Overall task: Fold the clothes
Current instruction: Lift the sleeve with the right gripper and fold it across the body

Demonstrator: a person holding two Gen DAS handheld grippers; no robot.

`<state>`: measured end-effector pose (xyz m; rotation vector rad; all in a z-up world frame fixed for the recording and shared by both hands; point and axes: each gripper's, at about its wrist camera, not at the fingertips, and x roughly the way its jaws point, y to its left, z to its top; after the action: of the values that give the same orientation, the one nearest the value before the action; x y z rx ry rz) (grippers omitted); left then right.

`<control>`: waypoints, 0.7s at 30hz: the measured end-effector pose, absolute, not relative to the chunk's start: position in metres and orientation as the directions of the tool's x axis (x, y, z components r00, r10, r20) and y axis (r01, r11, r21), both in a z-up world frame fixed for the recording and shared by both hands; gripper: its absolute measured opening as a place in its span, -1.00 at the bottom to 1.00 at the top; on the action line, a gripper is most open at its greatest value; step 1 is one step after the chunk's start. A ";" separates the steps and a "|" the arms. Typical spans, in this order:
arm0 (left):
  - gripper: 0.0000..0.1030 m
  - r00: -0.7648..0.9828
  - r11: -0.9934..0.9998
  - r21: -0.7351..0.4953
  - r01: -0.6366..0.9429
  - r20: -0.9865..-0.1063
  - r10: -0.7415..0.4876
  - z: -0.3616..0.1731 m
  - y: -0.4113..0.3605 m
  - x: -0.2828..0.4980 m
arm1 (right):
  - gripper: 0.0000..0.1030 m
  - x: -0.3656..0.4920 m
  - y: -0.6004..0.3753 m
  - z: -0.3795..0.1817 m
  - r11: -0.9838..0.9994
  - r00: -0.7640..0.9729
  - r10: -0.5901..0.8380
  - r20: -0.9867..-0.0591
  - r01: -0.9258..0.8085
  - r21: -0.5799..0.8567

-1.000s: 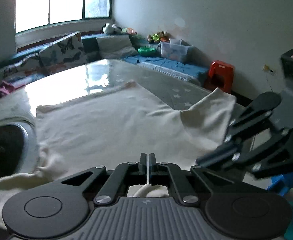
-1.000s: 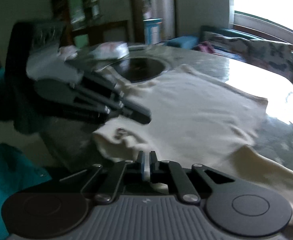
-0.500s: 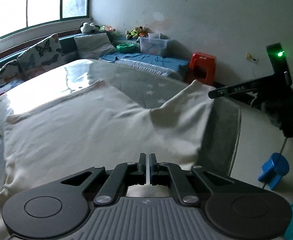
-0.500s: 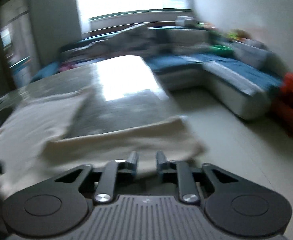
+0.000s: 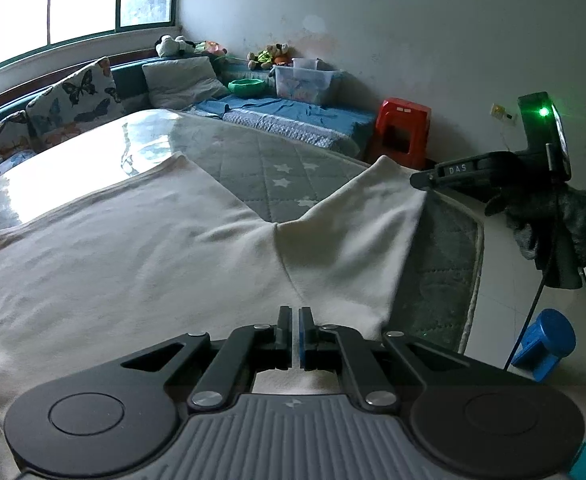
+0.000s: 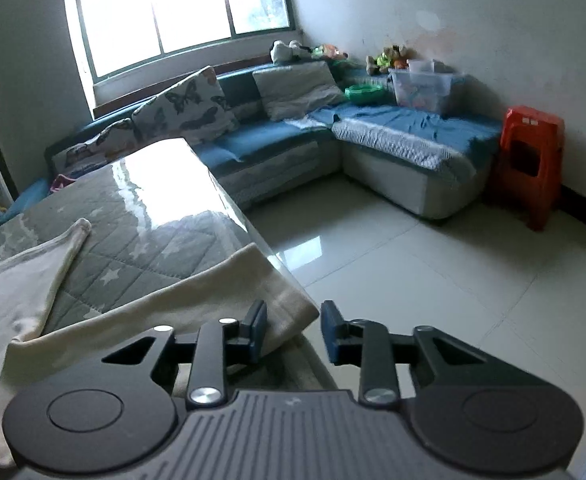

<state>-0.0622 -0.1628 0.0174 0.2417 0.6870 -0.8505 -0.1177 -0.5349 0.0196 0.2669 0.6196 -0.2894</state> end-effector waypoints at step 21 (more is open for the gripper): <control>-0.50 0.505 0.672 -0.091 0.735 -0.589 -0.631 0.023 -0.144 -0.067 | -0.91 -0.117 -0.460 0.151 0.988 0.900 0.096 -0.425 -0.034 0.152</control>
<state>-0.0675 -0.1440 0.0227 0.1800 0.6331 -0.8291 -0.1171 -0.4600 0.1511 0.1420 0.4464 0.0674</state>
